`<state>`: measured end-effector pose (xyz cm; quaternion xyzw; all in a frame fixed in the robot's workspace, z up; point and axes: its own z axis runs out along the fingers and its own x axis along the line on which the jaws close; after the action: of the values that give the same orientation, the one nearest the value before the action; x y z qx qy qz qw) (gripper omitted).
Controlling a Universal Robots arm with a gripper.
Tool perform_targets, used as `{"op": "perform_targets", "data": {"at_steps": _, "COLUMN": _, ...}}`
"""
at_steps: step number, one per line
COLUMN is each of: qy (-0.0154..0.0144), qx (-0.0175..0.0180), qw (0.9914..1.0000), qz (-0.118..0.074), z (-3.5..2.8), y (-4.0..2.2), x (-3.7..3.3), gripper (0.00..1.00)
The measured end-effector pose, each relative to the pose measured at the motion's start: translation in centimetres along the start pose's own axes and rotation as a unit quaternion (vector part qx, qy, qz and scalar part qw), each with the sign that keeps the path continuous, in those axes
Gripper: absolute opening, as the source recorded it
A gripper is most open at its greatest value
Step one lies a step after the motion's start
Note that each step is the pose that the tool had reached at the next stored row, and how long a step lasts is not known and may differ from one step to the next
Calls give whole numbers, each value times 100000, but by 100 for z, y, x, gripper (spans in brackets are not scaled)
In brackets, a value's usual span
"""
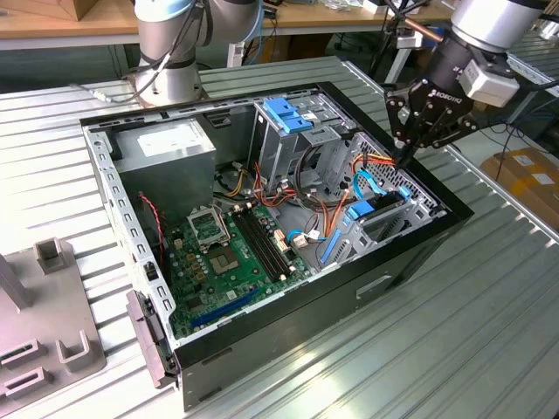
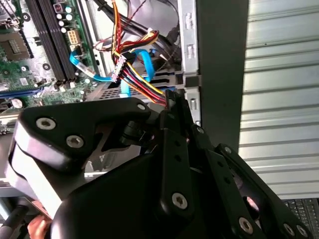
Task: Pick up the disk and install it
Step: 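Insert the second disk wire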
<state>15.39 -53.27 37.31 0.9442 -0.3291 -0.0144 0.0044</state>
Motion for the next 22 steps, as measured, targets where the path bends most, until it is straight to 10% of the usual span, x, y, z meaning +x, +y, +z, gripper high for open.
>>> {"op": "perform_targets", "data": {"at_steps": 9, "qy": 84, "qx": 72, "qw": 100000, "qz": 21, "z": 3, "y": 51, "x": -65, "gripper": 16}}
{"op": "perform_targets", "data": {"at_steps": 14, "qy": -9, "qx": 198, "qw": 99849, "qz": 5496, "z": 15, "y": 54, "x": -68, "gripper": 16}}
{"op": "perform_targets", "data": {"at_steps": 16, "qy": -73, "qx": 284, "qw": 99570, "qz": 9256, "z": 25, "y": 53, "x": -67, "gripper": 16}}
{"op": "perform_targets", "data": {"at_steps": 19, "qy": -176, "qx": 425, "qw": 98817, "qz": 15331, "z": 39, "y": 53, "x": -67, "gripper": 16}}
{"op": "perform_targets", "data": {"at_steps": 22, "qy": -230, "qx": 498, "qw": 98287, "qz": 18422, "z": 47, "y": 53, "x": -67, "gripper": 16}}
